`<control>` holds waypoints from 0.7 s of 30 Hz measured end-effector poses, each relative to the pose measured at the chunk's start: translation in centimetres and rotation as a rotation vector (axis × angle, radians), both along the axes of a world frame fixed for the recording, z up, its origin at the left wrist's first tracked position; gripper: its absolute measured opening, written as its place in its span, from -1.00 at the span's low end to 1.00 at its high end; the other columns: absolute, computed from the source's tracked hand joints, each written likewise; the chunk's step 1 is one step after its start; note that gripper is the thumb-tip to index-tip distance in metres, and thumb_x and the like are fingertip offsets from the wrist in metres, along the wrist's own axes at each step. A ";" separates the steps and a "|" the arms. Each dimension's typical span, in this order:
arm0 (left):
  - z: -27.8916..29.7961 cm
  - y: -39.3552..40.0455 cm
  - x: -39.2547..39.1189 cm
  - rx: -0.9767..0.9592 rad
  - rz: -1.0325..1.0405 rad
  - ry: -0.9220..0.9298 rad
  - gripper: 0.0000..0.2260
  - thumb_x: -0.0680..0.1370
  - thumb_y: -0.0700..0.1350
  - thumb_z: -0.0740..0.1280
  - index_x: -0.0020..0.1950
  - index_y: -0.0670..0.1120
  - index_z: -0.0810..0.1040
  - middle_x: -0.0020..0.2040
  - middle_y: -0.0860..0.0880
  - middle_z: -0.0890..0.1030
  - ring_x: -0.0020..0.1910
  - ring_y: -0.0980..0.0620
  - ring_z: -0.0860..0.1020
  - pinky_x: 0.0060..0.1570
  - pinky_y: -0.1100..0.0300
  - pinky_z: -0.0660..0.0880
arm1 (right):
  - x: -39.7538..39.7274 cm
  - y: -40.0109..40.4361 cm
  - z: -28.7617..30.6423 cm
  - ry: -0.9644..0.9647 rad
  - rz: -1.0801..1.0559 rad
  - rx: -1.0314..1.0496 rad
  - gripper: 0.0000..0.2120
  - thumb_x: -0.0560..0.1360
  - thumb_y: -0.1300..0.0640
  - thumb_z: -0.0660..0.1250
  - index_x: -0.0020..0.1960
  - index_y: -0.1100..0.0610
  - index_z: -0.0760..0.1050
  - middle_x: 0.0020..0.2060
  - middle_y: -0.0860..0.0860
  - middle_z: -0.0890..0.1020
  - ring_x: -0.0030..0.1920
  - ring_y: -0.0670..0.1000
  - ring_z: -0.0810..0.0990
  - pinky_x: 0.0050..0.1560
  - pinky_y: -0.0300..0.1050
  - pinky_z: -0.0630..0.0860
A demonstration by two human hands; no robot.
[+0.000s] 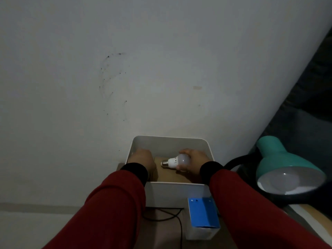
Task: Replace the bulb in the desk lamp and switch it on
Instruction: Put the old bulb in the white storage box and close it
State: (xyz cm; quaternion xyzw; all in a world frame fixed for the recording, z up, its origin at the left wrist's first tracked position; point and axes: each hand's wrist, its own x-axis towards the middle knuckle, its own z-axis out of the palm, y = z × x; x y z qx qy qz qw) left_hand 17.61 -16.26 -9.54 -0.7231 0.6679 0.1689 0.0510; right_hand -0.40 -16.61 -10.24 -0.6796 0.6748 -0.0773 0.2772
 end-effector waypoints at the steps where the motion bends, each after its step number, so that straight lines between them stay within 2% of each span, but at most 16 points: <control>1: 0.0 0.0 -0.1 0.000 -0.006 -0.004 -0.57 0.46 -0.03 0.37 0.25 -0.21 0.47 0.29 -0.20 0.48 0.25 -0.13 0.50 0.19 0.11 0.50 | 0.0 -0.1 0.0 0.015 0.002 0.003 -0.30 0.33 -0.01 0.51 0.41 0.01 0.34 0.37 0.09 0.45 0.34 0.10 0.44 0.33 -0.14 0.37; 4: 0.3 0.1 -0.6 -0.007 -0.022 -0.018 -0.58 0.47 -0.02 0.37 0.26 -0.20 0.47 0.29 -0.18 0.49 0.25 -0.12 0.50 0.18 0.12 0.50 | 0.0 0.2 0.7 0.097 0.023 0.024 -0.20 0.33 -0.01 0.50 0.47 -0.01 0.21 0.40 0.08 0.41 0.35 0.11 0.43 0.33 -0.11 0.38; 6: 0.8 0.3 -0.7 -0.017 -0.033 -0.019 -0.62 0.50 -0.03 0.34 0.25 -0.19 0.48 0.28 -0.16 0.50 0.25 -0.11 0.50 0.19 0.11 0.49 | 0.1 0.4 1.6 0.231 0.066 0.052 -0.19 0.37 -0.04 0.46 0.50 0.05 0.14 0.39 0.10 0.41 0.34 0.13 0.43 0.30 -0.06 0.41; 11: 2.8 1.3 -0.9 -0.084 -0.053 -0.013 -0.67 0.55 -0.07 0.27 0.26 -0.19 0.48 0.29 -0.15 0.51 0.30 -0.10 0.47 0.23 0.13 0.45 | 0.4 1.2 4.5 0.536 0.188 0.050 -0.46 0.45 -0.06 0.37 0.31 0.21 0.41 0.24 0.15 0.55 0.23 0.14 0.53 0.16 -0.05 0.49; 16: 5.8 3.7 -0.6 -0.123 -0.022 0.003 -0.66 0.54 -0.08 0.25 0.27 -0.17 0.47 0.30 -0.14 0.47 0.27 -0.08 0.48 0.20 0.15 0.46 | 0.2 3.5 7.8 0.611 0.200 -0.005 -0.55 0.46 -0.06 0.37 0.20 0.24 0.50 0.18 0.17 0.58 0.17 0.14 0.57 0.09 -0.05 0.53; 21: 9.8 7.6 -0.3 -0.184 0.005 0.026 -0.68 0.54 -0.09 0.26 0.23 -0.20 0.50 0.25 -0.16 0.51 0.18 -0.09 0.53 0.04 0.19 0.49 | -0.5 7.8 11.8 0.621 0.173 -0.048 -0.58 0.49 -0.04 0.32 0.16 0.27 0.52 0.16 0.19 0.59 0.16 0.17 0.57 0.05 -0.07 0.52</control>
